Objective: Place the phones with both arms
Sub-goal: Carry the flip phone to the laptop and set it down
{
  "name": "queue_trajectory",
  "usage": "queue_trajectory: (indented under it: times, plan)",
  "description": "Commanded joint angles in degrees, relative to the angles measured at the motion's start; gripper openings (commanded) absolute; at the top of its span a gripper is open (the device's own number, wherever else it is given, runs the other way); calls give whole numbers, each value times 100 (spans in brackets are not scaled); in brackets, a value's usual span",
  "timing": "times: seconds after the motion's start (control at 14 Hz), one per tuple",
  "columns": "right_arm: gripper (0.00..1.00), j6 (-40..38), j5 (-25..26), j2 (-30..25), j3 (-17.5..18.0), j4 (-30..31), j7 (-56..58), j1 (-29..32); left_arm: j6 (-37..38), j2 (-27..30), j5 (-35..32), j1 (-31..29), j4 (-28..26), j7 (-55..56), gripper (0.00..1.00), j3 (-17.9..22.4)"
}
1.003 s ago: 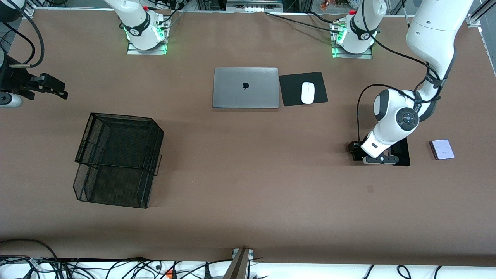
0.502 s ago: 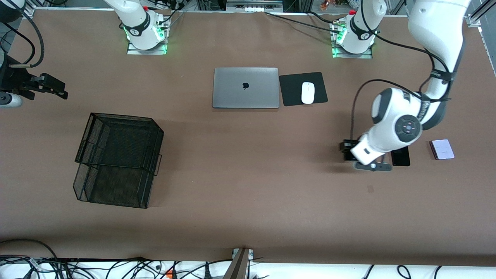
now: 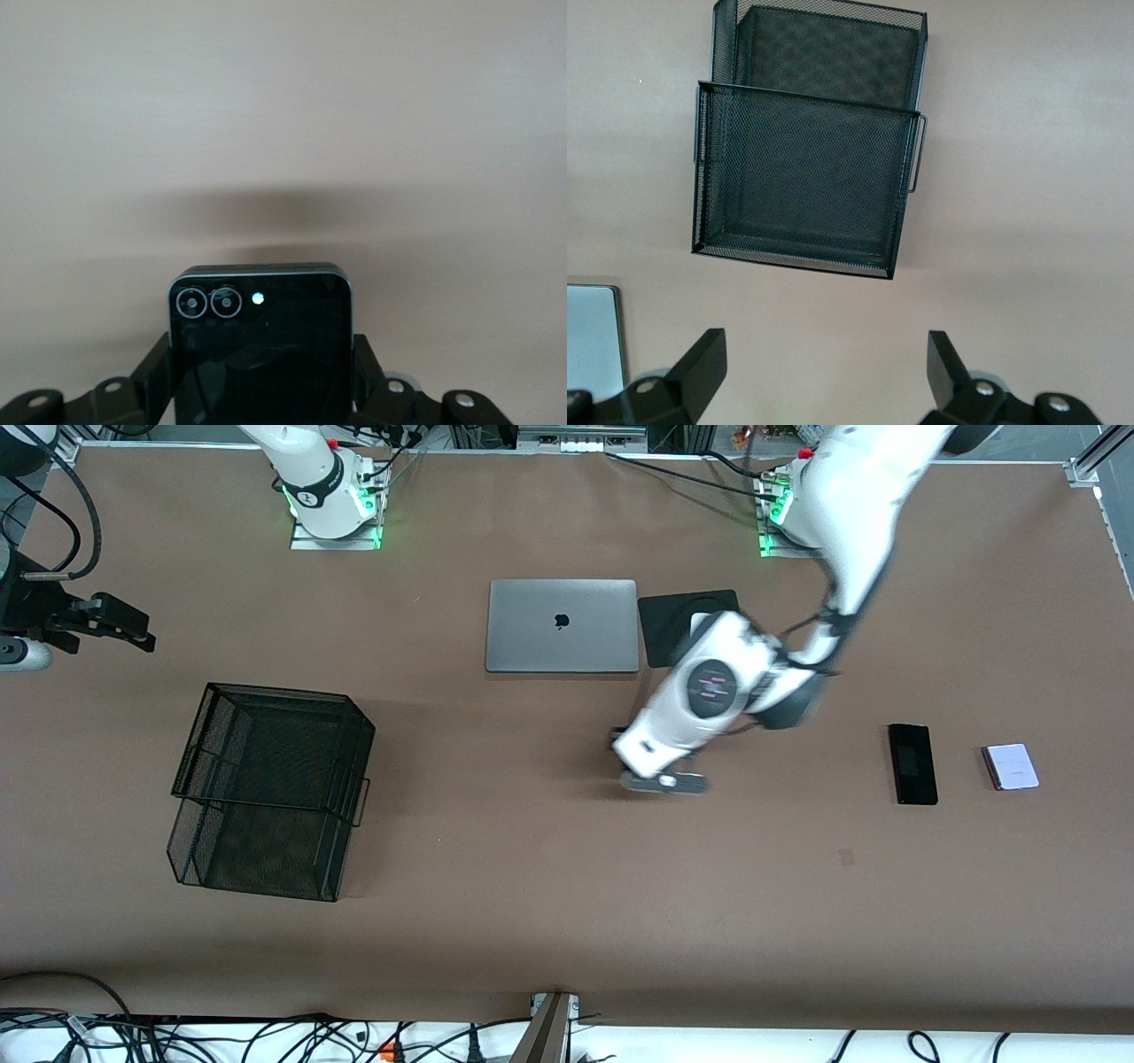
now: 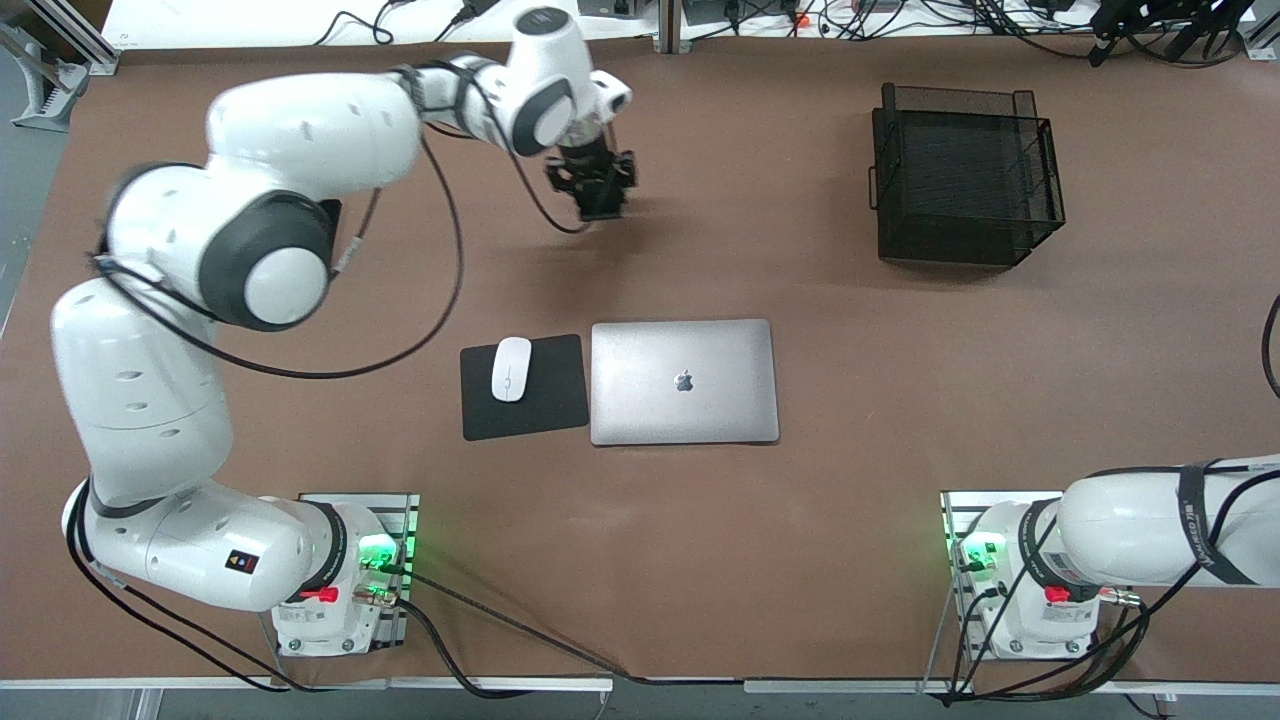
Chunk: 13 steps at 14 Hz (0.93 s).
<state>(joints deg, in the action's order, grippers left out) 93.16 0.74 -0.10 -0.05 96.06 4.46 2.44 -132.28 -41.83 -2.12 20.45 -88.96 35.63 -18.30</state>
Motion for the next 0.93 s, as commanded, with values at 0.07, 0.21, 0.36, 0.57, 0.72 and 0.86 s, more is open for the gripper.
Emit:
queue_trajectory:
  times: [0.07, 0.21, 0.36, 0.57, 0.72, 0.86]
  plan:
    - [100, 0, -74, -86, -48, 36, 81, -33, -1088, -615, 45, 582, 380, 725, 23, 72]
    - [100, 0, -83, -86, -48, 36, 81, -33, -1142, -677, 54, 802, 389, 761, 39, 107]
    - [100, 9, -83, -86, -48, 36, 81, -33, -1133, -660, 1, 812, 354, 998, 100, 107]
    - [100, 35, -65, -60, -39, 36, 81, -33, -662, -380, 1, 619, 353, 1034, 100, 133]
    - [100, 88, -65, 10, -4, 36, 73, -51, 504, 111, -8, 208, 389, 982, 100, 186]
    - [100, 211, -65, 168, 22, 27, 11, -260, 1586, 473, -43, -354, 397, 964, 100, 213]
